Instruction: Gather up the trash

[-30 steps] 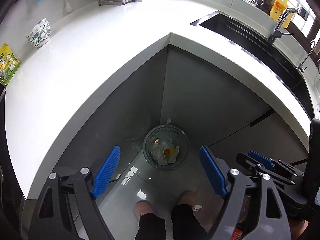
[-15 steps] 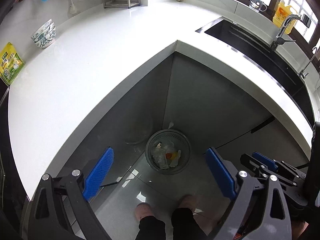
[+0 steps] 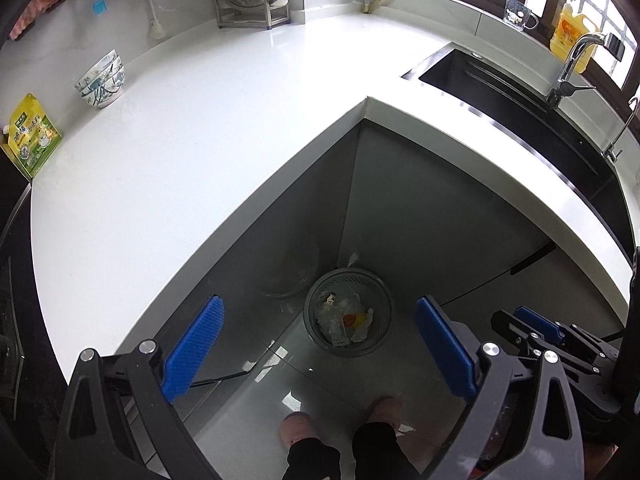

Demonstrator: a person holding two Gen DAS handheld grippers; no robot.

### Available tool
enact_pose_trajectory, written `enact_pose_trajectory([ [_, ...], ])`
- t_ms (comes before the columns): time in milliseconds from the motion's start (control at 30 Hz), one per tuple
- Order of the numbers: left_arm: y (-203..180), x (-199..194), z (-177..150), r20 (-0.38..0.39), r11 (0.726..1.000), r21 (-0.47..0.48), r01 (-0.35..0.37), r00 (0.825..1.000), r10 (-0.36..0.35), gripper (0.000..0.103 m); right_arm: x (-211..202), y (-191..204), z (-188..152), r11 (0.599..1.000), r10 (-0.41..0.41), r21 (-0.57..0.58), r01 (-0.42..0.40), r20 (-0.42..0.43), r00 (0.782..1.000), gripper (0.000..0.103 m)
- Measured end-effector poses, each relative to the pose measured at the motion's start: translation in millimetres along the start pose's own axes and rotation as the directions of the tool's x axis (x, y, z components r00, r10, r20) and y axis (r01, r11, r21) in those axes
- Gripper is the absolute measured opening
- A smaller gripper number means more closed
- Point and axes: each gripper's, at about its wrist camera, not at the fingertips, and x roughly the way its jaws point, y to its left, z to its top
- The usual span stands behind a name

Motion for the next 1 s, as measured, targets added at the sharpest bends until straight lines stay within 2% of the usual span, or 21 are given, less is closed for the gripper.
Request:
enact_pose_trajectory([
  [300, 5.2, -7.0, 5.2, 0.007, 1.0, -0.003, 0.002, 1.0, -0.002, 0.095, -8.4, 4.0, 2.6, 1.0, 0.0, -0.003, 0.0, 0.01, 1.0, 0.037],
  [1000, 21.9, -58.3, 13.2, 0.047, 1.0, 0.008, 0.013, 0.999, -0.014, 0.095, -54.6, 27.8, 8.9, 0.999, 0.013, -0.034, -0.011, 0.053, 0.999, 0.04],
])
